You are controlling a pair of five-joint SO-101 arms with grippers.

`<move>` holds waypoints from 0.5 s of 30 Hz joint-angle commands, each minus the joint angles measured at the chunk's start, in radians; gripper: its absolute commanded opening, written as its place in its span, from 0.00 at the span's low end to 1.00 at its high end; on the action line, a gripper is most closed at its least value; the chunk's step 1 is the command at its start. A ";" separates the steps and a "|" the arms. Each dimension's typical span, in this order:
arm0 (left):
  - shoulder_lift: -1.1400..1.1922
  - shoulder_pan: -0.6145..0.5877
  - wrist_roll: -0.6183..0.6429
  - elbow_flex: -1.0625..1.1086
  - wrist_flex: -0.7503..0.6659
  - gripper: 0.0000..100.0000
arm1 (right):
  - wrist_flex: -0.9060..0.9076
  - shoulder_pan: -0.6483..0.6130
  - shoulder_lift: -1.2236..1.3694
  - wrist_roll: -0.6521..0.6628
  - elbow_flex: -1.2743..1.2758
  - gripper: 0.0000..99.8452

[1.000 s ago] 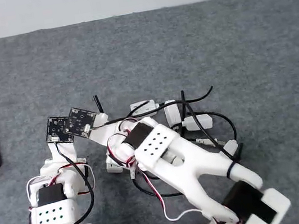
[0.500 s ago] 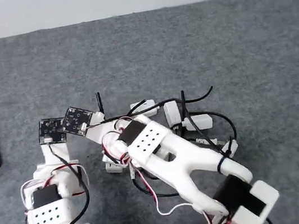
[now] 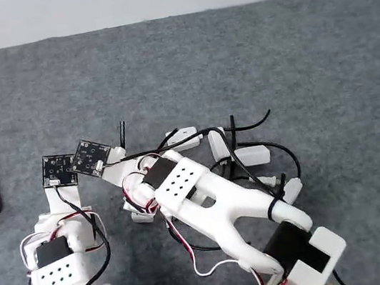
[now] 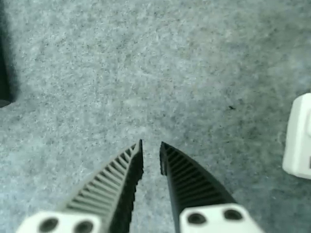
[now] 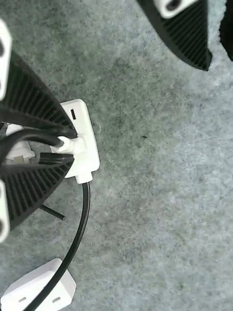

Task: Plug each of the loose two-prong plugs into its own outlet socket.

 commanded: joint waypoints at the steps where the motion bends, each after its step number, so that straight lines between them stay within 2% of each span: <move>1: -0.012 -0.091 0.034 -0.108 -0.026 0.01 | 0.042 0.004 0.059 -0.014 0.017 0.01; 5: -0.012 -0.123 0.084 -0.113 -0.026 0.01 | 0.041 0.015 0.061 0.009 0.017 0.01; 15: -0.012 -0.123 0.087 -0.113 -0.029 0.01 | 0.047 0.019 0.061 0.028 0.023 0.01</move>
